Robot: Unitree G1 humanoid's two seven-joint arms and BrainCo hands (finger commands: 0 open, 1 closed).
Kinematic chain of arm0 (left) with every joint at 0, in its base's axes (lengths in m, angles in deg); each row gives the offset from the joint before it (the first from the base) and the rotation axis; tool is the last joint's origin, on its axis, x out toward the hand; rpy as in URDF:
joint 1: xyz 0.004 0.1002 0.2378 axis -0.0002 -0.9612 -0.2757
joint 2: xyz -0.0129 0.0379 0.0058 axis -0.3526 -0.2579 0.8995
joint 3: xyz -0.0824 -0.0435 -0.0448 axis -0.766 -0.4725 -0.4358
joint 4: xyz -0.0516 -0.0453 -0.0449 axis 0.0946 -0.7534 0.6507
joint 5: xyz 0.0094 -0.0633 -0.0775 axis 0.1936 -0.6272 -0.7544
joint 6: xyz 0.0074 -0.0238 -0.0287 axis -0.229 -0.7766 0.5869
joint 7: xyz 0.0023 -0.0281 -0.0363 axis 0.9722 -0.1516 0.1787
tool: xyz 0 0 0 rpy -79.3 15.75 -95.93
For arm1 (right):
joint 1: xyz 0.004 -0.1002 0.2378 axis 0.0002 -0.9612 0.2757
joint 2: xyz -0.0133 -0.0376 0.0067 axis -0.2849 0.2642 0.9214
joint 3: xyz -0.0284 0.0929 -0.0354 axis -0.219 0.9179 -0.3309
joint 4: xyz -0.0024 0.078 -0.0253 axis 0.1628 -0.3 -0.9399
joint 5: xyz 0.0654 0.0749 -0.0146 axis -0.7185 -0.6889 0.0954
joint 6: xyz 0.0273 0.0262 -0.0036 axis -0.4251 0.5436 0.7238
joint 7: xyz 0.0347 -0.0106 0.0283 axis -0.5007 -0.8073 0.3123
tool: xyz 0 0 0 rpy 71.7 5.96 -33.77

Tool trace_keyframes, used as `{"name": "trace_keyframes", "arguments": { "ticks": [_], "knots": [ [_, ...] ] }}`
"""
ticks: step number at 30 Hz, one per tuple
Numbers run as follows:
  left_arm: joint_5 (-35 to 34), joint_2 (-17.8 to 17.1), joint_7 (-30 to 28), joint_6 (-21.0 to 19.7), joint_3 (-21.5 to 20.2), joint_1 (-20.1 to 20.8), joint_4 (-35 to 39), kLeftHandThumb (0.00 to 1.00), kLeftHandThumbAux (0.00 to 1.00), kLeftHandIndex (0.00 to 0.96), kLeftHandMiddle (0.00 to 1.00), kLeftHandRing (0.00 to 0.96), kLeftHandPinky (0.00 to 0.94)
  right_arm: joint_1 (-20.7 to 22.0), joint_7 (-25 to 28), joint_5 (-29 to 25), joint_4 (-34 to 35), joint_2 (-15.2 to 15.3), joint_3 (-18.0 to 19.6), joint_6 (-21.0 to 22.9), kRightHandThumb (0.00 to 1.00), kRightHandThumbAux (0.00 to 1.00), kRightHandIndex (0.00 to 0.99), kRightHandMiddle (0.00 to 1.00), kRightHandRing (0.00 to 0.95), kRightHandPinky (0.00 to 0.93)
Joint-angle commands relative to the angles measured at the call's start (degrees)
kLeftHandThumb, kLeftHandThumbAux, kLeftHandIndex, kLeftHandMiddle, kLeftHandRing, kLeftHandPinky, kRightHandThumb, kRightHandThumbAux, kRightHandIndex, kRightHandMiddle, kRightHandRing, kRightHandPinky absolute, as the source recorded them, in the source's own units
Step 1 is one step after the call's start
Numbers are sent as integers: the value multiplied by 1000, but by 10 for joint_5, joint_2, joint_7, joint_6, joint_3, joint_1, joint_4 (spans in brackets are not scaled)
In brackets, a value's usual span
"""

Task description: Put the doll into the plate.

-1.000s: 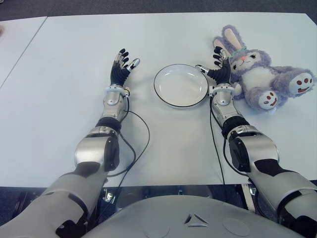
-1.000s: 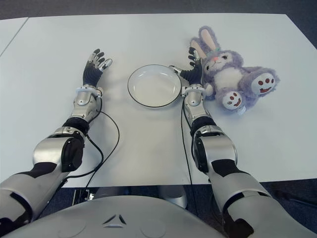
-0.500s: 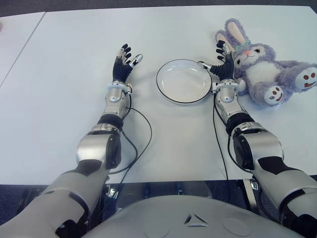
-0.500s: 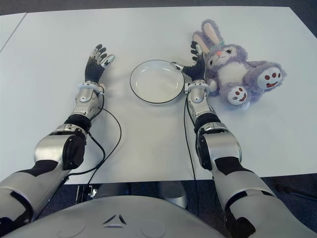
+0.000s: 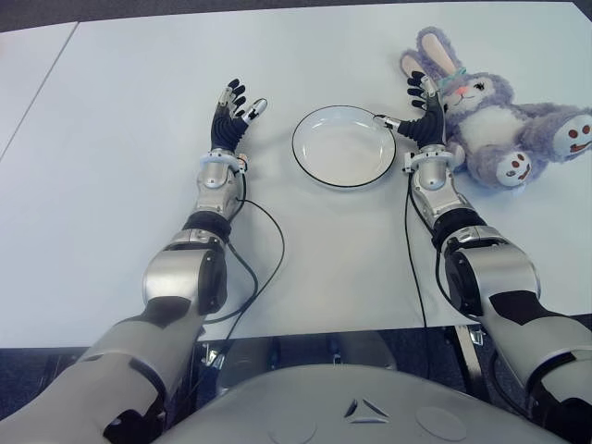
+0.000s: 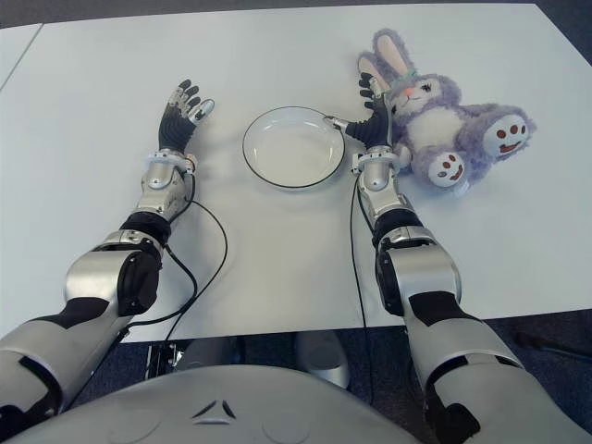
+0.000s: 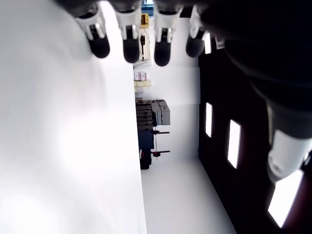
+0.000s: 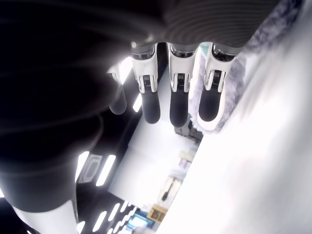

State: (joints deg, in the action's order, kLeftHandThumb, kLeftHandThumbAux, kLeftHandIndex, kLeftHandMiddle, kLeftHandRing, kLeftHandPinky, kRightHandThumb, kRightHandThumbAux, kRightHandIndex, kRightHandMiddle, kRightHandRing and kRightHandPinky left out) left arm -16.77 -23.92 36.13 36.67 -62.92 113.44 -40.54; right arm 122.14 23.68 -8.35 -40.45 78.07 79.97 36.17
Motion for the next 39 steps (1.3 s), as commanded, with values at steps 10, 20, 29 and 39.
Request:
{"name": "trace_keyframes", "arguments": {
  "ticks": [10,20,29,39],
  "knots": [
    [11,37,14,-91,9,-147,-91,0,588,47,102,87,64,66,-2,17,4,31,-12,-22,18,808,131,185,174,186],
    [13,38,13,-90,11,-147,-91,0,587,46,100,88,68,77,-7,22,5,38,-18,-29,20,791,105,157,156,177],
    [16,39,15,-91,13,-147,-91,0,587,43,96,86,68,81,-7,22,7,42,-19,-35,8,787,86,141,144,163],
    [16,39,15,-95,12,-145,-92,0,592,45,92,83,64,84,-9,27,8,47,-24,-33,0,782,92,140,143,166]
  ]
}}
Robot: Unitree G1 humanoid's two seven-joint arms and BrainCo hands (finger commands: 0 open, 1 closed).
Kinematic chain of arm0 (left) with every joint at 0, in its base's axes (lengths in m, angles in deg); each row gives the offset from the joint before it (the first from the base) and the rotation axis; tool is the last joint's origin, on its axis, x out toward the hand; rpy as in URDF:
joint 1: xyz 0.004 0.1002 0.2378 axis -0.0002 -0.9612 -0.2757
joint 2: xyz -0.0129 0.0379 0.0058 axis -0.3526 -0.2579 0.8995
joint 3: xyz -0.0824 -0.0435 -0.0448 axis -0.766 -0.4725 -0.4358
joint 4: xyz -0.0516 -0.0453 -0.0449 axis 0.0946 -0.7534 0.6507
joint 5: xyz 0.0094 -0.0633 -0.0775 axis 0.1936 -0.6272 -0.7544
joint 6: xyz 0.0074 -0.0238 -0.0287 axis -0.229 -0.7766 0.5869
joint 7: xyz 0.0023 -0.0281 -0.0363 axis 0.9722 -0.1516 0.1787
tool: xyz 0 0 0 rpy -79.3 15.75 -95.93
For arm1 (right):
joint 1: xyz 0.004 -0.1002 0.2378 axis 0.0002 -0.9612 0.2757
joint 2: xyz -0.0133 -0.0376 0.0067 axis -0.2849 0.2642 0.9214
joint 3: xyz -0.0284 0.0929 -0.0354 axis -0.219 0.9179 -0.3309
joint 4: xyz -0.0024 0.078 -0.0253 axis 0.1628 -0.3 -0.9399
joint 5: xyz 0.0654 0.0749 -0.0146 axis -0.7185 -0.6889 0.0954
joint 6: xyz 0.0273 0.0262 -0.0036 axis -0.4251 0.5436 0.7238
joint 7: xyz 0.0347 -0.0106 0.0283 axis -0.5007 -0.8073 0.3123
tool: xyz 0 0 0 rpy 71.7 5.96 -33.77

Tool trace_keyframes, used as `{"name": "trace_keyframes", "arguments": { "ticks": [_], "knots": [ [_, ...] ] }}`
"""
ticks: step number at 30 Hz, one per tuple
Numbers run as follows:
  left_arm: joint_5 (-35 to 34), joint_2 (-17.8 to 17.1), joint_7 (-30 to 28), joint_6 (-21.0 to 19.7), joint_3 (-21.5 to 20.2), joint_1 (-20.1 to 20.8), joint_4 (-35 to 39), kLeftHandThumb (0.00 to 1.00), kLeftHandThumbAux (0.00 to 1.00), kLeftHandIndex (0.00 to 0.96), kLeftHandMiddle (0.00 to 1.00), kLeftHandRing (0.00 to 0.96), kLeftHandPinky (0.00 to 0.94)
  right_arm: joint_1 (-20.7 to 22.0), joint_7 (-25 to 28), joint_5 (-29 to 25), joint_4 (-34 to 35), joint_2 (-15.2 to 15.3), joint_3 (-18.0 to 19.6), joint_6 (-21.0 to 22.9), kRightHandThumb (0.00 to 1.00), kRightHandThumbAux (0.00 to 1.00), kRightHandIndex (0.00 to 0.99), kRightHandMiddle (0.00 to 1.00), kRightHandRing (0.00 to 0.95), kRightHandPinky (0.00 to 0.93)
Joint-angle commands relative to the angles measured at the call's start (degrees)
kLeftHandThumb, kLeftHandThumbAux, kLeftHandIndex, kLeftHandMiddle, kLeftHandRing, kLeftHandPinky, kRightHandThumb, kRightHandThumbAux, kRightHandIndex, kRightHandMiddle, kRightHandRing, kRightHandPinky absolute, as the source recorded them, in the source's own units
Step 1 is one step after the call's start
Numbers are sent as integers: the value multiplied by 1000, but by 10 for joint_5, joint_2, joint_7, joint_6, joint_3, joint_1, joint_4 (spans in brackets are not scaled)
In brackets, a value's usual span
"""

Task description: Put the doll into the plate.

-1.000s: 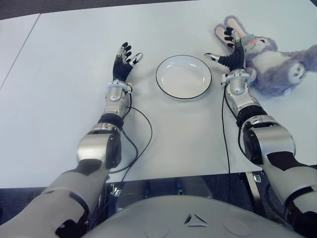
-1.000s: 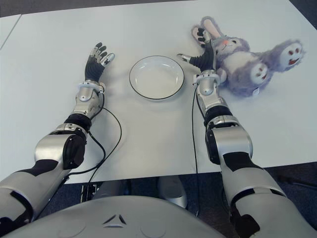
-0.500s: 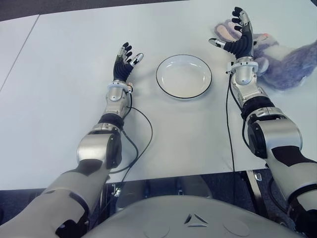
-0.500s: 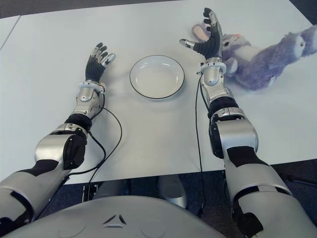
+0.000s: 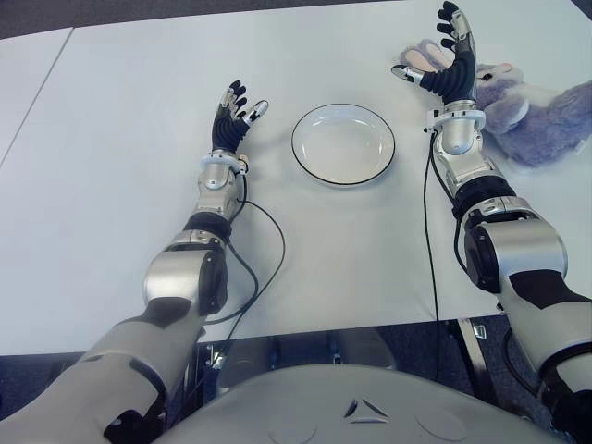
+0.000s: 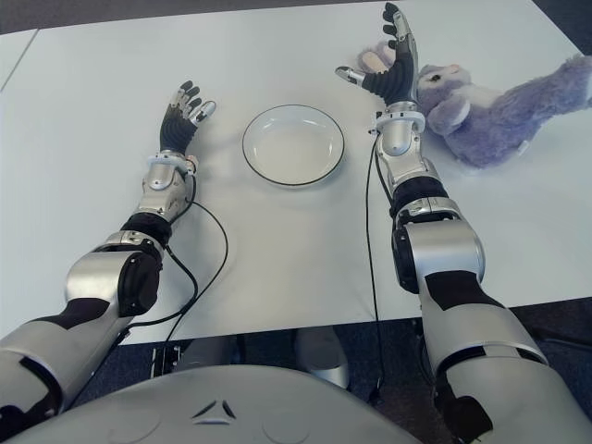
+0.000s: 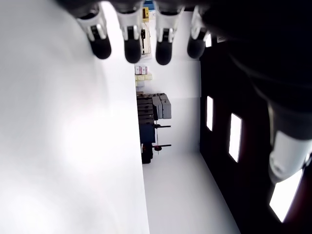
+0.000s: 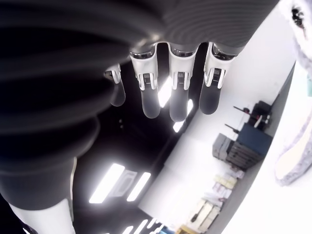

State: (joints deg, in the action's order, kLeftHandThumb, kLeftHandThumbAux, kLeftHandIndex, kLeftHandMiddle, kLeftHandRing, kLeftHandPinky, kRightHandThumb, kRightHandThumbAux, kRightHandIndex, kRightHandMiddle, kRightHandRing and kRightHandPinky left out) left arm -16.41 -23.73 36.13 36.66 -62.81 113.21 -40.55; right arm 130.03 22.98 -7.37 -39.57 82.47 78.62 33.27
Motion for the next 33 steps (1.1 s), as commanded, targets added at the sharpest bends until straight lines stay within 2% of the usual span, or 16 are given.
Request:
{"name": "trace_keyframes", "arguments": {
  "ticks": [1,14,26,33],
  "knots": [
    [12,37,16,-96,11,-143,-92,0,592,45,92,83,63,6,-1,17,-1,3,-11,-3,0,781,93,140,142,166],
    [13,37,14,-95,10,-144,-92,0,591,49,97,85,67,19,5,11,0,3,-12,0,16,806,101,149,148,174],
    [16,37,16,-95,12,-143,-92,0,588,46,98,87,65,51,30,3,10,7,-7,13,23,820,83,139,138,155],
    [19,35,14,-97,14,-143,-92,0,581,46,96,84,62,78,37,2,13,5,-6,14,42,879,73,145,143,168]
  ]
}}
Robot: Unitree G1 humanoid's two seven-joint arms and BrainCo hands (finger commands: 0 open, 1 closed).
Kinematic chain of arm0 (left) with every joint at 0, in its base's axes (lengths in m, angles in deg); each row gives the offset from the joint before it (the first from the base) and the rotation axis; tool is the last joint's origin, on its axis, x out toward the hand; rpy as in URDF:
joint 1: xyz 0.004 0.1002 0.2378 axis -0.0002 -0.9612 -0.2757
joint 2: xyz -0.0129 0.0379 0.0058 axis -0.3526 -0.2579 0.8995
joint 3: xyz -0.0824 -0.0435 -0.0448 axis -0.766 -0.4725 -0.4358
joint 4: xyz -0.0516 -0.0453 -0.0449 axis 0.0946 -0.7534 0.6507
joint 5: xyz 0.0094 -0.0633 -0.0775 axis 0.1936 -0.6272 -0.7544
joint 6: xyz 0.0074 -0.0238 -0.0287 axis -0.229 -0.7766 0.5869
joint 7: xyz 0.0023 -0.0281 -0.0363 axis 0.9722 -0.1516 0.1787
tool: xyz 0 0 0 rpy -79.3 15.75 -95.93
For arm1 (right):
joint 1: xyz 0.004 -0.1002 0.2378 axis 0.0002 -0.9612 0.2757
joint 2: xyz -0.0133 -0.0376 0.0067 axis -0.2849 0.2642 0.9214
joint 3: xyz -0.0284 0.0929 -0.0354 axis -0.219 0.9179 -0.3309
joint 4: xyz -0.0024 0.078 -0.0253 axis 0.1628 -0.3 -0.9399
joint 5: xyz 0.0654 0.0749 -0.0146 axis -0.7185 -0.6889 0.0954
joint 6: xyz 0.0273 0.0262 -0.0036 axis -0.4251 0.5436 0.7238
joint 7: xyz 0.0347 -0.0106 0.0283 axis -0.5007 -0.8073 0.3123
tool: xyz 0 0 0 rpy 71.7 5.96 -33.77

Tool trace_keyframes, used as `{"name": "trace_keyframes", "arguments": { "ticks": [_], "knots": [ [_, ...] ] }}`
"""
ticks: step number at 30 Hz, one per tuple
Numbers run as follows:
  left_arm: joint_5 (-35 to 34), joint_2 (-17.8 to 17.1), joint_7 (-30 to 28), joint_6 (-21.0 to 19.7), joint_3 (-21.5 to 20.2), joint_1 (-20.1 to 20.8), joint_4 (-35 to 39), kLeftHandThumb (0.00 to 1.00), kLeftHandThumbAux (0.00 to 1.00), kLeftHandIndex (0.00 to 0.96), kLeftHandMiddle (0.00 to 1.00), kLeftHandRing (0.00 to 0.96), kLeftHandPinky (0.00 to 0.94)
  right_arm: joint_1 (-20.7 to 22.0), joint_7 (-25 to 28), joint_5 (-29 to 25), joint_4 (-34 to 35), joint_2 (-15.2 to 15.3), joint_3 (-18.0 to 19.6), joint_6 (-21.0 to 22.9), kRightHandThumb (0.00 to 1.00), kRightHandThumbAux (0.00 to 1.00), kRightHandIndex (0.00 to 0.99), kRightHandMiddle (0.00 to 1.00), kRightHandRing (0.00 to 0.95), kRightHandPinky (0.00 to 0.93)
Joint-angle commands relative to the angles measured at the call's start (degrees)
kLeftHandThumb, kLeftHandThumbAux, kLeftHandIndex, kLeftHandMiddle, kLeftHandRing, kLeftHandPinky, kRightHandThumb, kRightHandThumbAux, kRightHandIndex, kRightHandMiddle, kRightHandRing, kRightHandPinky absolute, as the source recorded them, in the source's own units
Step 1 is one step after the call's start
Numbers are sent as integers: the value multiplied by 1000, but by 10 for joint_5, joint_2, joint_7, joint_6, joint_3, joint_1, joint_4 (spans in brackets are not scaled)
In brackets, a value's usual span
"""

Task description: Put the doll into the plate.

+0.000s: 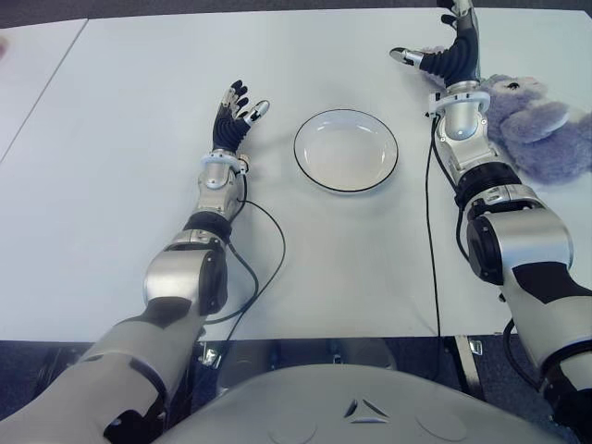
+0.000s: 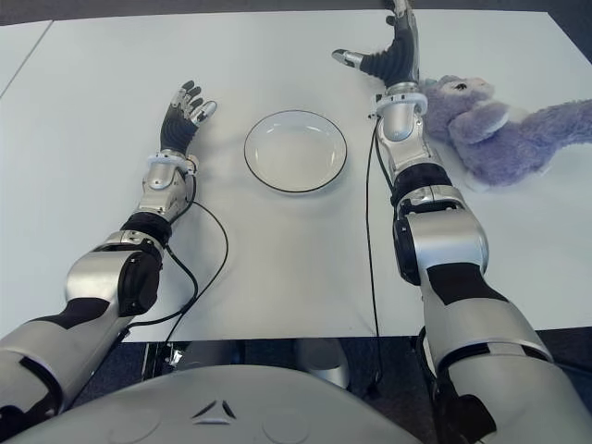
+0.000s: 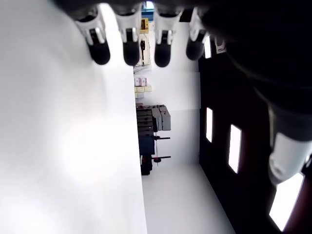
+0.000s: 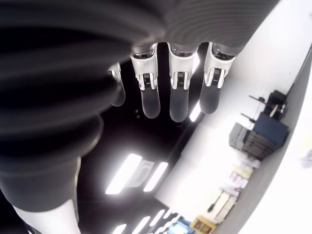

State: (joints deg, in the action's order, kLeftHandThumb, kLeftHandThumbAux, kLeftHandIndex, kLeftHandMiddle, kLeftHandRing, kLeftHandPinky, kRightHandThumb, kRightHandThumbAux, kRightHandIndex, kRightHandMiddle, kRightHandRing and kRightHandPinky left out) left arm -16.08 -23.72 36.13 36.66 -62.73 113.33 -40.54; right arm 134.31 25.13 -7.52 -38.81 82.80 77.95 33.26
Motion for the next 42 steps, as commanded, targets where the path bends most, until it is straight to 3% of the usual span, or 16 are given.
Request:
{"name": "trace_keyframes", "arguments": {
  "ticks": [1,16,23,31,37,42],
  "knots": [
    [15,35,14,-97,13,-144,-93,0,581,46,97,84,63,37,15,4,5,1,0,14,44,882,71,147,144,168],
    [16,35,10,-99,11,-143,-93,0,582,45,91,81,65,67,2,36,3,30,-19,22,25,830,53,140,144,171],
    [18,35,11,-97,12,-143,-93,0,574,45,93,83,64,70,-10,60,8,51,-34,17,1,716,58,130,126,119],
    [20,35,13,-98,14,-142,-93,0,569,43,95,84,69,73,-18,81,5,72,-48,20,0,654,79,137,120,114],
    [18,35,14,-98,15,-143,-93,0,575,44,96,88,76,74,-21,101,-3,95,-62,34,0,643,89,180,162,147],
    [17,34,15,-98,18,-142,-93,0,580,45,98,91,79,68,-26,130,-10,120,-82,51,0,655,85,170,150,110]
  ]
}}
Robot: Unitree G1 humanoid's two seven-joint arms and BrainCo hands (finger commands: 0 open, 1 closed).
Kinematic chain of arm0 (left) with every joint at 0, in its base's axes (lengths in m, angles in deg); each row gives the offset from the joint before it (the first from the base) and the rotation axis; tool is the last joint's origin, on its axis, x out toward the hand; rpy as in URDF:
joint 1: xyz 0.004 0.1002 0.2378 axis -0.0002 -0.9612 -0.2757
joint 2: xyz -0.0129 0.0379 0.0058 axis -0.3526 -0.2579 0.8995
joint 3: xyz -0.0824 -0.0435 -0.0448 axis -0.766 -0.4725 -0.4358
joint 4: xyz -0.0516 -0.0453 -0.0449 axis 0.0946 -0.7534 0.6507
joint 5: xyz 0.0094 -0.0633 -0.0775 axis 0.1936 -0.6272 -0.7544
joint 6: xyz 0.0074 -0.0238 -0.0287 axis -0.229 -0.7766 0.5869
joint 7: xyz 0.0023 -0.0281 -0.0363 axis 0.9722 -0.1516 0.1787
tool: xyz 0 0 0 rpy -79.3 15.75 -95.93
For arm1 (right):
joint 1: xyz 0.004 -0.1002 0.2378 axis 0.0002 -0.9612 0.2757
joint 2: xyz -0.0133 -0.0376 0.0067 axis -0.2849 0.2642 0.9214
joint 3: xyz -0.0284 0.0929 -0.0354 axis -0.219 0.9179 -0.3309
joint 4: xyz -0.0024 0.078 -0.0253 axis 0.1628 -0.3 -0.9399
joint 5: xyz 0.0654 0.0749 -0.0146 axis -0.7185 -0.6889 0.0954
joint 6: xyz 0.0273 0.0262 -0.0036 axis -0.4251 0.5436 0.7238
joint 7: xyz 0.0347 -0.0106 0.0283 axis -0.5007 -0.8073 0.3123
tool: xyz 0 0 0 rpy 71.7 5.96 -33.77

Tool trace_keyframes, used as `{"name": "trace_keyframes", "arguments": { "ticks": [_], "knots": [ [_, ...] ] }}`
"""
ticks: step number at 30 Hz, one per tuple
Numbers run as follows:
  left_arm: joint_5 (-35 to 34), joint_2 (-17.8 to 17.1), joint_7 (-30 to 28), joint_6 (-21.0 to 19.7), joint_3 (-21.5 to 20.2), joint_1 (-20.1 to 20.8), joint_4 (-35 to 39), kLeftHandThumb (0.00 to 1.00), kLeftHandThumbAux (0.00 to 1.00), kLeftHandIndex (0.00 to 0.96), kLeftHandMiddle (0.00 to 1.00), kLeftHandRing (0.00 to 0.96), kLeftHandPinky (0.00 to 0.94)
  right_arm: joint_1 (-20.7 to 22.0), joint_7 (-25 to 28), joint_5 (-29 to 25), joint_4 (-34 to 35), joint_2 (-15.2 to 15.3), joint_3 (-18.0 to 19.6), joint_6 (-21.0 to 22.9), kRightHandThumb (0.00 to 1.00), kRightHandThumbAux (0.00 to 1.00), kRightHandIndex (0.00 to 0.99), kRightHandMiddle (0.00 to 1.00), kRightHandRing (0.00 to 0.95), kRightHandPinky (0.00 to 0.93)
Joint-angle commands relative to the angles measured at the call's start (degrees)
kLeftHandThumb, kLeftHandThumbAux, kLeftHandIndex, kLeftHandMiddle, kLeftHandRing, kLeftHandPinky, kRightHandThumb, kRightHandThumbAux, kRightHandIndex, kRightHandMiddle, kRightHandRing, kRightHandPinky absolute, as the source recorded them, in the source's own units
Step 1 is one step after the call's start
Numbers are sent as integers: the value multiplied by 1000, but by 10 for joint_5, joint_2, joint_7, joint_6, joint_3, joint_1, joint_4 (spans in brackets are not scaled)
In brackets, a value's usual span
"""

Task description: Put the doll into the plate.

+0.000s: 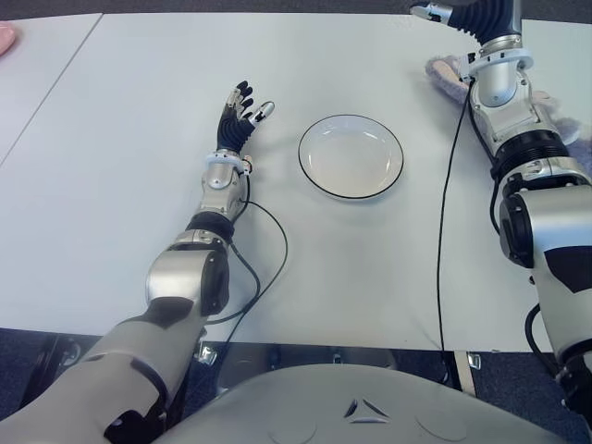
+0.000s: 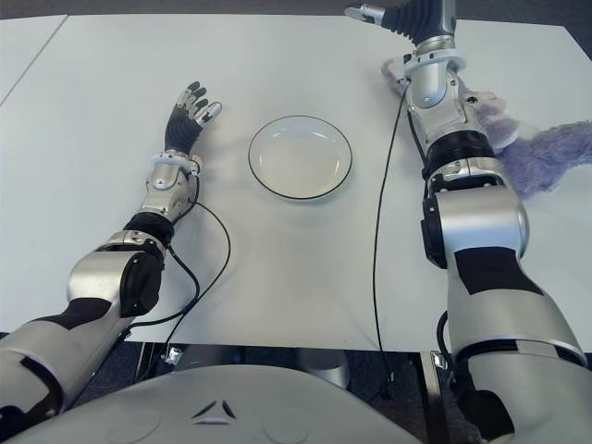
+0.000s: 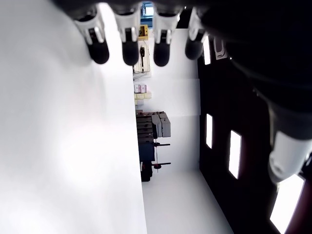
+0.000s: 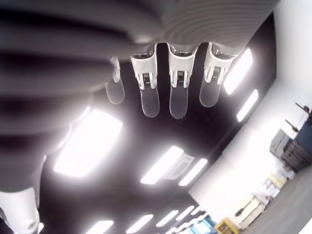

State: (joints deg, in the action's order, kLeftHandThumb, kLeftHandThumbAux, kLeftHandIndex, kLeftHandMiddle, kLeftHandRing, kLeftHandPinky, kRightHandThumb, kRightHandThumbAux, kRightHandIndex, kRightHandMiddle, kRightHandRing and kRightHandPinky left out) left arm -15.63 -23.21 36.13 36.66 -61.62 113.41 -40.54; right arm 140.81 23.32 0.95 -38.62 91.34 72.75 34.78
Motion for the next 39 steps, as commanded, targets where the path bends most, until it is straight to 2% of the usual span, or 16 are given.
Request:
{"name": "trace_keyframes", "arguments": {
  "ticks": [1,5,11,19,32,39],
  "knots": [
    [12,29,15,-97,8,-143,-93,0,581,45,98,91,78,1,-9,56,-12,42,-39,42,0,658,84,162,142,102],
    [11,28,15,-97,9,-143,-93,0,582,45,99,91,77,-3,-9,77,-13,56,-56,52,0,663,77,128,105,60],
    [7,26,12,-100,8,-142,-93,0,588,48,100,93,80,-12,1,104,-14,79,-81,64,0,673,77,98,81,73],
    [8,25,15,-101,9,-142,-93,0,584,48,103,93,77,-13,-4,137,-15,94,-115,87,0,666,75,76,64,63],
    [9,23,15,-102,10,-141,-93,0,579,52,103,89,71,-22,17,158,-28,114,-142,123,0,685,98,47,36,43],
    [7,23,15,-105,8,-140,-93,0,583,56,105,90,70,-29,26,168,-31,122,-156,129,1,694,107,35,21,29]
  ]
}}
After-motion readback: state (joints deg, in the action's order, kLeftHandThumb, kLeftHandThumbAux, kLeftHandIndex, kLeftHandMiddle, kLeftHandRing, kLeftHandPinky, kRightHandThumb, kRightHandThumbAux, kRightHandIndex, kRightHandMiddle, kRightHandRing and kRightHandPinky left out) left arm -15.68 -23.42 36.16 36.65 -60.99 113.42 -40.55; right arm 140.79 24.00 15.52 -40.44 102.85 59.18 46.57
